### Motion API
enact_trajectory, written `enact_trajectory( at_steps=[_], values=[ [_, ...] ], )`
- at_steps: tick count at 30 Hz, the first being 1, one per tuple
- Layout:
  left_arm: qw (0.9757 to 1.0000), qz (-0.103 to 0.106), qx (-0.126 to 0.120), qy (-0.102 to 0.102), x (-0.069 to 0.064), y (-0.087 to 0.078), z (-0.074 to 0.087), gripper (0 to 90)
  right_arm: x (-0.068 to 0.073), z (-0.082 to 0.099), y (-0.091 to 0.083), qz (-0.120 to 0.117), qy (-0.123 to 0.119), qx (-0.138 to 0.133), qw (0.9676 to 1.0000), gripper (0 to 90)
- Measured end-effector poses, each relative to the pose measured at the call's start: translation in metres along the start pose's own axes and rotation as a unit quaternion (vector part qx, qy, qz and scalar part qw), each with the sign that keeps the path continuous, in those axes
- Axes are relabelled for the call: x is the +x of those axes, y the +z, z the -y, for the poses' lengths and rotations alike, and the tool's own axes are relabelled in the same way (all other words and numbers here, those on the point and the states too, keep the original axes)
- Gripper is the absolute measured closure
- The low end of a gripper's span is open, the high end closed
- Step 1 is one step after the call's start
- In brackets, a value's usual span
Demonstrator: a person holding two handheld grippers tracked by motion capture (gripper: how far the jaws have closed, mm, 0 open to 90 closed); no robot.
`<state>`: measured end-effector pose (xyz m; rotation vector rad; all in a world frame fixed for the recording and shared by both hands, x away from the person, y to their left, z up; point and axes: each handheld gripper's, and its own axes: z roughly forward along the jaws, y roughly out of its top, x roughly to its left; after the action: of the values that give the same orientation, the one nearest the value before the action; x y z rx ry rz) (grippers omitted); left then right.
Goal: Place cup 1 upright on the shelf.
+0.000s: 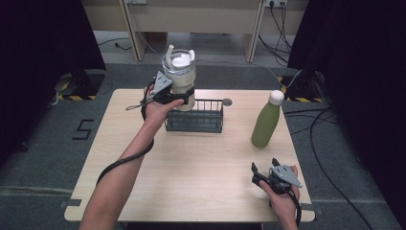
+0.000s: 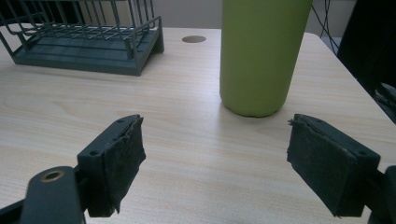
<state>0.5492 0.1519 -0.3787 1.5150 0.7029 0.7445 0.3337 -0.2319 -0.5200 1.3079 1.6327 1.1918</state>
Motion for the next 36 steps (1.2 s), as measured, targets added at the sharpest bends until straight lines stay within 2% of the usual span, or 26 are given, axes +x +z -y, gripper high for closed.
enact_trajectory(
  at_steps=[7, 12, 17, 31, 32, 34, 35, 36],
  values=[
    [0.9999, -0.006, 0.006, 0.006, 0.002, 0.002, 0.003, 9.6, 0.0, 0.0, 0.0, 0.0, -0.001, 0.001, 1.0, 18.5],
    [1.0, -0.006, 0.007, 0.0, 0.003, 0.003, 0.007, 9.6, 0.0, 0.0, 0.0, 0.0, 0.001, 0.0, 1.0, 18.6],
    [0.9999, -0.008, 0.008, 0.004, 0.003, 0.005, 0.01, 9.6, 0.0, 0.0, 0.0, 0.001, 0.002, 0.001, 1.0, 18.6],
    [0.9998, -0.016, 0.015, 0.0, 0.007, 0.007, 0.018, 9.6, 0.0, 0.0, 0.0, -0.002, -0.002, 0.0, 1.0, 18.6],
    [0.9997, -0.017, 0.015, 0.001, 0.007, 0.007, 0.019, 9.6, 0.0, 0.0, 0.0, -0.003, -0.002, 0.002, 1.0, 18.6],
    [0.9992, -0.019, 0.018, 0.031, 0.012, 0.007, 0.019, 9.6, 0.0, 0.0, 0.0, -0.002, -0.002, 0.0, 1.0, 18.6],
    [0.9997, -0.018, 0.017, 0.0, 0.008, 0.008, 0.02, 9.7, 0.0, 0.0, 0.0, -0.002, -0.001, 0.0, 1.0, 18.6],
    [0.9997, -0.019, 0.018, 0.0, 0.009, 0.008, 0.021, 9.6, 0.0, 0.0, 0.0, -0.002, -0.001, 0.0, 1.0, 18.5]
  ],
)
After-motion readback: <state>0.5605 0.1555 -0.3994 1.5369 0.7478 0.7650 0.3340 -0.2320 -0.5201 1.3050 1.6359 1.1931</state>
